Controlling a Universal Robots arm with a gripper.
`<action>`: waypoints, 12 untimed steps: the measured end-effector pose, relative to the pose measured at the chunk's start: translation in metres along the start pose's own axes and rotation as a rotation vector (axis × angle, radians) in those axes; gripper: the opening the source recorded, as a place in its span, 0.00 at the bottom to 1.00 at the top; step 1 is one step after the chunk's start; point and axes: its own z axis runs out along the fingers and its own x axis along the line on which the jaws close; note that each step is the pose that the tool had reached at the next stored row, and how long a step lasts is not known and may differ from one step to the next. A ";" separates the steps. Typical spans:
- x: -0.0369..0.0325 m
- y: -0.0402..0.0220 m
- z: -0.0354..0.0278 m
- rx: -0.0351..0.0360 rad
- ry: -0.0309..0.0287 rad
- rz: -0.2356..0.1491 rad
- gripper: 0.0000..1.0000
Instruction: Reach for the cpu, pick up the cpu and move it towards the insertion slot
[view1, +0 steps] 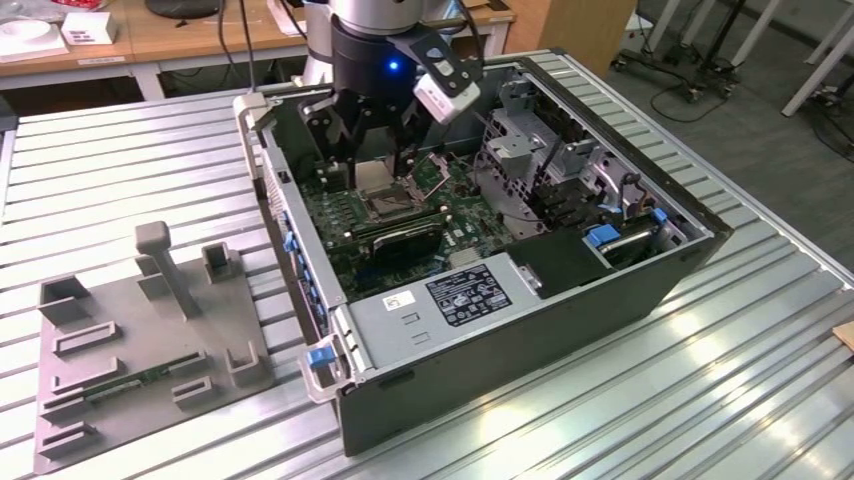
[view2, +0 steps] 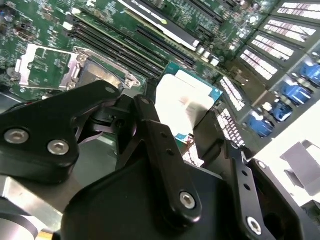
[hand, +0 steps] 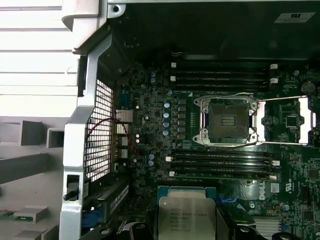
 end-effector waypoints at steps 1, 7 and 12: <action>-0.0021 0.0001 0.0003 -0.0001 -0.0001 0.000 0.54; -0.0173 0.0013 0.0019 -0.0001 -0.0001 0.000 0.54; -0.0287 0.0038 0.0026 0.0000 0.0000 0.000 0.54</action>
